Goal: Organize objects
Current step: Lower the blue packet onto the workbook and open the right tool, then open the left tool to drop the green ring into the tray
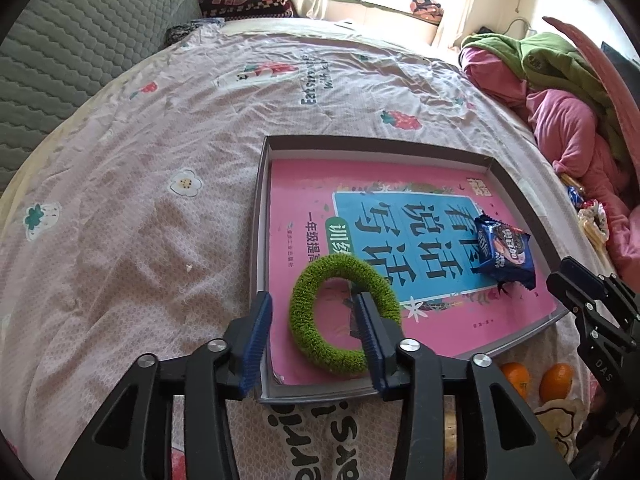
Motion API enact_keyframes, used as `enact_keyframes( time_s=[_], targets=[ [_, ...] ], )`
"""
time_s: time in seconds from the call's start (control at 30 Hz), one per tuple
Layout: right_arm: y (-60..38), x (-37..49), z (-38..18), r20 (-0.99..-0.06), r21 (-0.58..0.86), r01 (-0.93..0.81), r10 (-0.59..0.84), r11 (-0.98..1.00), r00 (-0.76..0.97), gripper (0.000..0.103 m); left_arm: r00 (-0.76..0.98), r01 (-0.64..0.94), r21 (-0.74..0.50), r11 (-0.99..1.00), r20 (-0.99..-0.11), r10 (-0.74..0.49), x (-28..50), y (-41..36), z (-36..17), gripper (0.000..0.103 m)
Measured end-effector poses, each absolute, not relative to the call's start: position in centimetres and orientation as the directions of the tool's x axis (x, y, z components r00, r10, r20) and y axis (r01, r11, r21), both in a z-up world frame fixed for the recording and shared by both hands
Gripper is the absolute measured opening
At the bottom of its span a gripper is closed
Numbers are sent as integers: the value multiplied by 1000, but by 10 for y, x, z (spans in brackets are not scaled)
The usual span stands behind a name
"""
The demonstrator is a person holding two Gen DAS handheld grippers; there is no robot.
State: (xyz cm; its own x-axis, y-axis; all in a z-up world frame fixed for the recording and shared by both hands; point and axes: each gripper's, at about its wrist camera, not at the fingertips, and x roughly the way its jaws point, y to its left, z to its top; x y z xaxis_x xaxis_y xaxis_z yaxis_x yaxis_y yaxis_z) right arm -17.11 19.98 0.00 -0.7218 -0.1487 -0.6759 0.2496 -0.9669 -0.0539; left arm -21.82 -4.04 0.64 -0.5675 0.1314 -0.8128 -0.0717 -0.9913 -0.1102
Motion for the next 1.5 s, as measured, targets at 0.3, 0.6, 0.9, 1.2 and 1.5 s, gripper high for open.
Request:
enact_keyframes(
  time_s=[0.3, 0.6, 0.9, 1.2, 1.5],
  targets=[
    [200, -166, 7, -649, -49, 255, -163, -966, -743, 44, -593, -47, -127, -991, -794, 130, -207, -43, 20, 54],
    [196, -159, 16, -614, -47, 272, -187, -961, -767, 51, -655, -63, -89, -994, -748, 109, -185, -37, 42, 54],
    [198, -153, 24, -596, -26, 275, -206, -961, -777, 52, -673, -44, -74, -996, -735, 84, -170, -40, 49, 55],
    [200, -146, 31, -580, -21, 273, -210, -962, -787, 52, -672, -57, -78, -995, -734, 96, -157, -32, 46, 55],
    [202, -140, 35, -568, -21, 267, -208, -964, -796, 52, -685, -70, -76, -995, -721, 103, -143, -23, 46, 55]
  ],
)
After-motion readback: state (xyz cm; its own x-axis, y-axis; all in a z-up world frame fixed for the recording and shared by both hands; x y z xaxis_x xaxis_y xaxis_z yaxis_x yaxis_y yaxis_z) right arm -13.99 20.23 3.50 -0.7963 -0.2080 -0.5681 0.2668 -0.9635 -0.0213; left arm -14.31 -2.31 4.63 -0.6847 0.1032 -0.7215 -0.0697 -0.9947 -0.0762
